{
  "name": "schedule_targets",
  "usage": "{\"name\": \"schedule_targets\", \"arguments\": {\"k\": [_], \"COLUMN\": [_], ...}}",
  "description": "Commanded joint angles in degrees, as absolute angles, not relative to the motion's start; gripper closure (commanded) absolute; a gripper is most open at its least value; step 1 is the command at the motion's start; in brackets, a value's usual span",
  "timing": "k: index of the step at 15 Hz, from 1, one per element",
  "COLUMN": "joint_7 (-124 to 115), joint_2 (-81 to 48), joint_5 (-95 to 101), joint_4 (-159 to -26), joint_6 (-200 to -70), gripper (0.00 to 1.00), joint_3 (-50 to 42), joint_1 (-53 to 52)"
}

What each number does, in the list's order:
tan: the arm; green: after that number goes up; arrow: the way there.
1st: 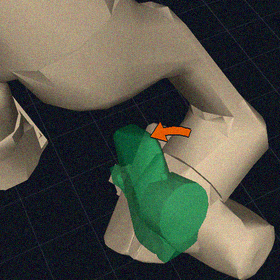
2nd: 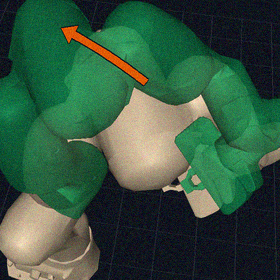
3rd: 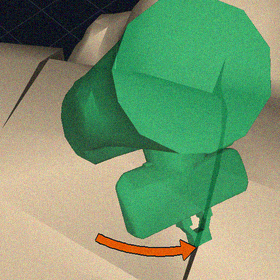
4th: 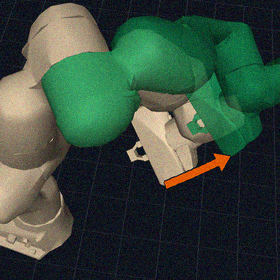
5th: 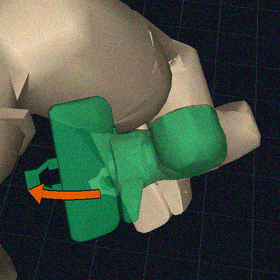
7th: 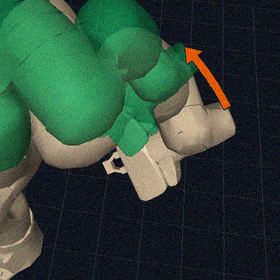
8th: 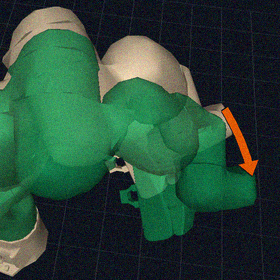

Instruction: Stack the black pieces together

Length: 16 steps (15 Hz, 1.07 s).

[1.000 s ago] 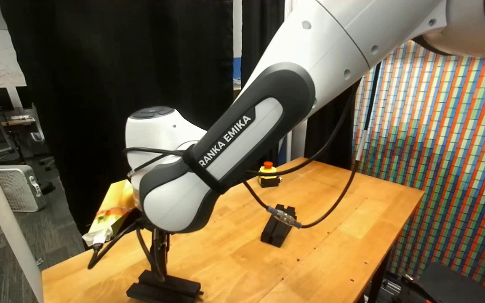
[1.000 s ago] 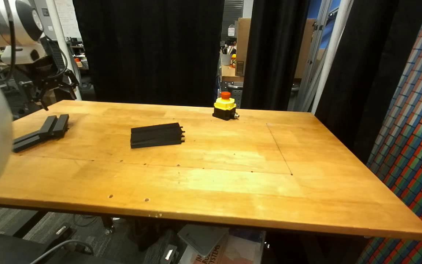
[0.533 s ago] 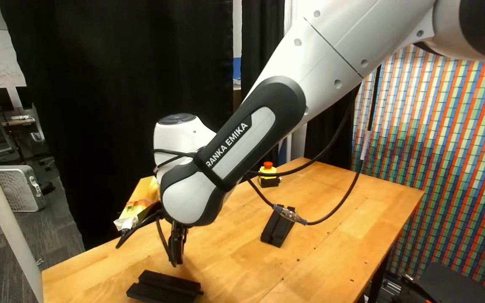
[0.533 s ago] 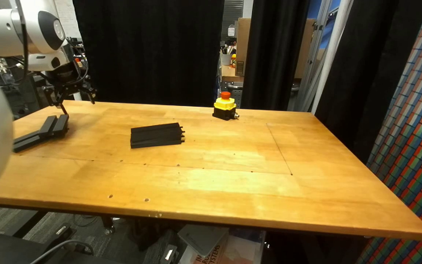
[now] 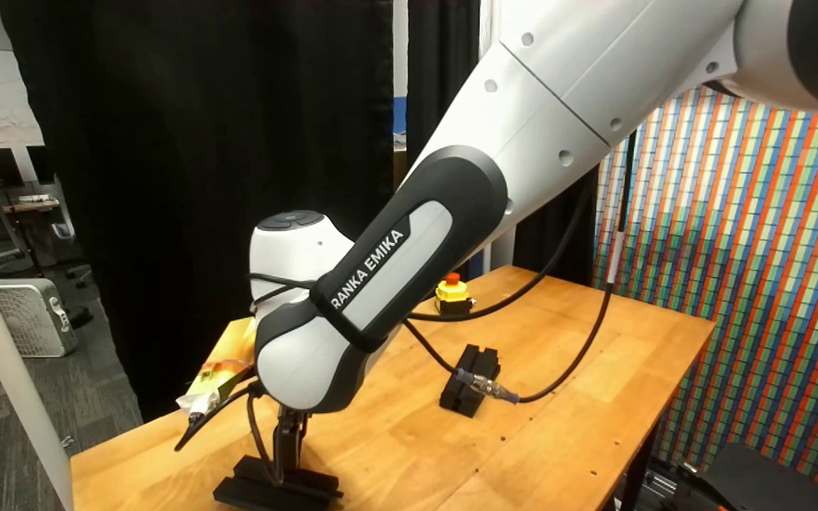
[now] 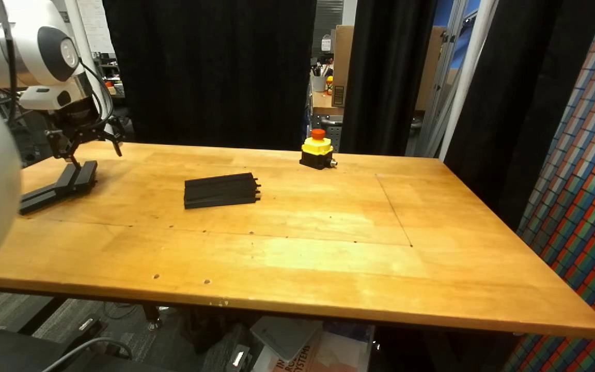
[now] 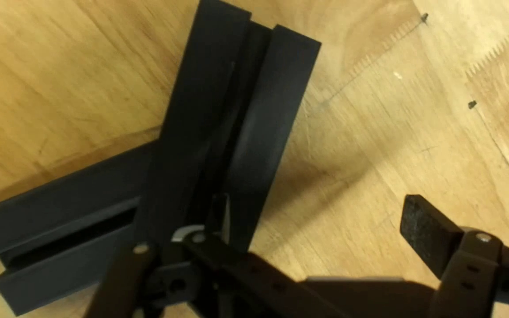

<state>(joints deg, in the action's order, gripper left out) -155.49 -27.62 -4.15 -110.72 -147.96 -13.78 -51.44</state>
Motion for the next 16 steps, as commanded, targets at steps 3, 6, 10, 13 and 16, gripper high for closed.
{"name": "schedule_targets", "arguments": {"k": [3, 6, 10, 13, 16], "joint_7": [-157.1, -157.1, -157.1, -157.1, -156.6], "joint_2": [-27.6, -28.0, -28.1, -28.3, -29.1], "joint_5": [-7.4, -9.5, -11.9, -12.6, -13.3], "joint_4": [-110.0, -109.6, -110.1, -110.4, -110.2], "joint_6": [-148.9, -148.5, -149.8, -150.4, -150.9], "gripper": [0.0, 0.0, 0.0, 0.0, 0.0], "joint_3": [-14.8, -17.7, -18.3, -17.3, -17.1], "joint_1": [-55.6, -59.6, -61.6, -60.9, -60.2]}}
